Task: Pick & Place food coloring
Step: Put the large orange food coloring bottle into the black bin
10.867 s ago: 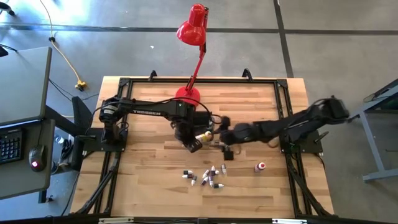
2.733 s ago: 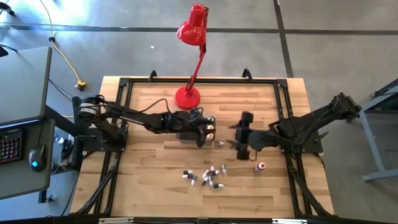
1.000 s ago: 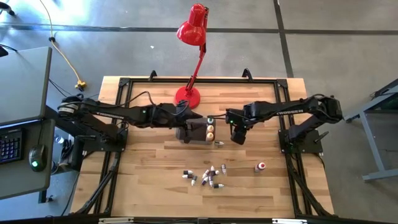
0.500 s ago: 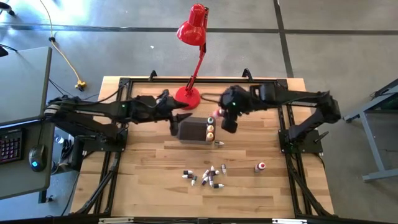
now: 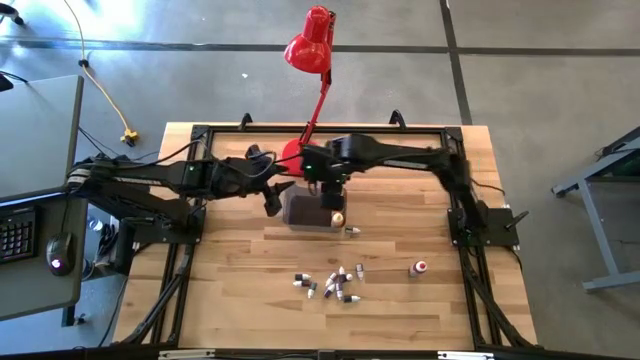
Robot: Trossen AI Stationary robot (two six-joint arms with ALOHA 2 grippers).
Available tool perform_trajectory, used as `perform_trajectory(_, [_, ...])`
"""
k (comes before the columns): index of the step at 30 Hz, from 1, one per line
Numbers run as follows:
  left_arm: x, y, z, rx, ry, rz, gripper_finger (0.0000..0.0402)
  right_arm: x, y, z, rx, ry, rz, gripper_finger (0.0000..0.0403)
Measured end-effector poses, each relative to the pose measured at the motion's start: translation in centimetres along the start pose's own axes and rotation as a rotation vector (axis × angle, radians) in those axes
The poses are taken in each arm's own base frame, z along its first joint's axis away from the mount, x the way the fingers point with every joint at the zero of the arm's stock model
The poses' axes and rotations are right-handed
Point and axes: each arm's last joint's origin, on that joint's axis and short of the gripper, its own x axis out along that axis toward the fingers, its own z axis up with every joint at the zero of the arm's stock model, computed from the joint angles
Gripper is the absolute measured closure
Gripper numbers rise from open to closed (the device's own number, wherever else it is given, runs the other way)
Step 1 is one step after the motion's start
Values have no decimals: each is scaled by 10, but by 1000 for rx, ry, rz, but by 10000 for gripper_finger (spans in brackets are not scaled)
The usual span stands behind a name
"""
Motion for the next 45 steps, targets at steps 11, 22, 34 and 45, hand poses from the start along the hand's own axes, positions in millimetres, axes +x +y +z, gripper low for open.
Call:
perform_trajectory(11, [-9, 7, -8, 13, 73, 49, 213, 50, -8, 13, -4, 123, 67, 289])
perform_trajectory(22, [-20, 11, -7, 9, 65, 46, 213, 88, -2, 2, 11, 156, 81, 287])
perform_trajectory(34, [-26, 14, -7, 10, 66, 51, 213, 94, -2, 2, 0, 140, 65, 276])
perform_trajectory(45, [-26, 15, -6, 7, 56, 66, 213, 92, 2, -2, -54, 192, 0, 274])
